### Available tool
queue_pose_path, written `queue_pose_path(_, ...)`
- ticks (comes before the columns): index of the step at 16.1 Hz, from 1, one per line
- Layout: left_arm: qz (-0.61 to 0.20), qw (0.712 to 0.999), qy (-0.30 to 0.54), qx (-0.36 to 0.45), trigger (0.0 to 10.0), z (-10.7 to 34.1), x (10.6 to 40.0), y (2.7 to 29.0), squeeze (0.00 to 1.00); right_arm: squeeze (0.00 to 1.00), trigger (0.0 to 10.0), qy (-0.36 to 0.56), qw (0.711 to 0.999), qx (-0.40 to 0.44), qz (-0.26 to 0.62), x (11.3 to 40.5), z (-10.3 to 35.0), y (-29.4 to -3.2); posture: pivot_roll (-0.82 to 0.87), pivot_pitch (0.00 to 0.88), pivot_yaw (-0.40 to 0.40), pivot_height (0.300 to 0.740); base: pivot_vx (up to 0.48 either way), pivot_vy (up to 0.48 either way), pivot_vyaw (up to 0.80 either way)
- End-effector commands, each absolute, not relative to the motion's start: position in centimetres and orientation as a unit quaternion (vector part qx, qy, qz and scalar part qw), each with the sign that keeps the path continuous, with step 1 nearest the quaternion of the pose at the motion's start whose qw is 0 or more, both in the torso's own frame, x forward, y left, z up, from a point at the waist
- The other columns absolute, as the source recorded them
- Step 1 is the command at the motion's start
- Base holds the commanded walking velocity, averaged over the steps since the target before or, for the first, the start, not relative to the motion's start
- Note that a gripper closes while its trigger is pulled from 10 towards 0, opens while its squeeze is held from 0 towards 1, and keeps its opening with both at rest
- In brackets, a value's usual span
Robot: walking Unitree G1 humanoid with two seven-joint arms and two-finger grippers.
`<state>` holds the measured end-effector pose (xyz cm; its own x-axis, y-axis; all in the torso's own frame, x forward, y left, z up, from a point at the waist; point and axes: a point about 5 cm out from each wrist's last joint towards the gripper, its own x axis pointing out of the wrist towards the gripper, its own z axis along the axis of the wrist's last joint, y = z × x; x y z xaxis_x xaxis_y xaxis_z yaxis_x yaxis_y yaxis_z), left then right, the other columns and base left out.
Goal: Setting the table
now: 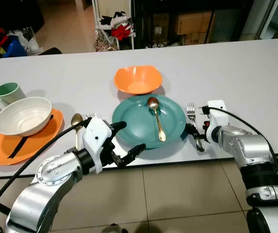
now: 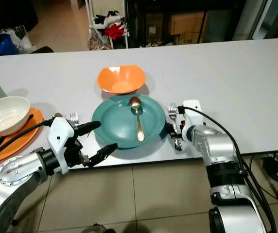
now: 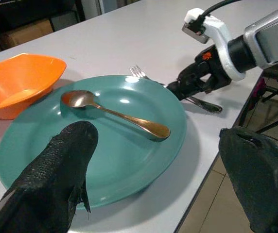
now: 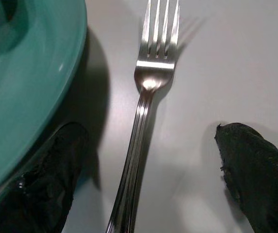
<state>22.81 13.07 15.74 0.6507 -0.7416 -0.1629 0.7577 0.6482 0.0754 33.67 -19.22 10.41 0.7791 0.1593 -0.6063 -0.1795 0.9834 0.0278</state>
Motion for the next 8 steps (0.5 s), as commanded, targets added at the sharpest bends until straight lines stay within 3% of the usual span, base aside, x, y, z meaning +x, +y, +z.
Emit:
queue_pose_path(1, -0.412, 0.906, 0.061, 0.073, 10.0, 15.8, 23.0, 13.3, 0.0, 0.0, 9.4, 0.317, 0.944, -0.012, 0.088, 33.9, 10.4, -19.3, 0.11, 0.0, 0.093, 0.74, 0.0, 0.0, 0.0)
queue_pose_path(2, -0.412, 0.906, 0.061, 0.074, 10.0, 15.8, 23.0, 13.3, 0.0, 0.0, 0.0, 0.319, 0.944, -0.008, 0.087, 33.8, 10.0, -19.5, 0.11, 0.0, 0.094, 0.74, 0.0, 0.0, 0.0)
queue_pose_path(8, -0.414, 0.905, 0.061, 0.074, 10.0, 15.7, 22.9, 13.2, 0.0, 0.0, 0.0, 0.318, 0.946, -0.005, 0.068, 33.7, 9.5, -20.3, 0.11, 0.0, 0.098, 0.74, 0.0, 0.0, 0.0)
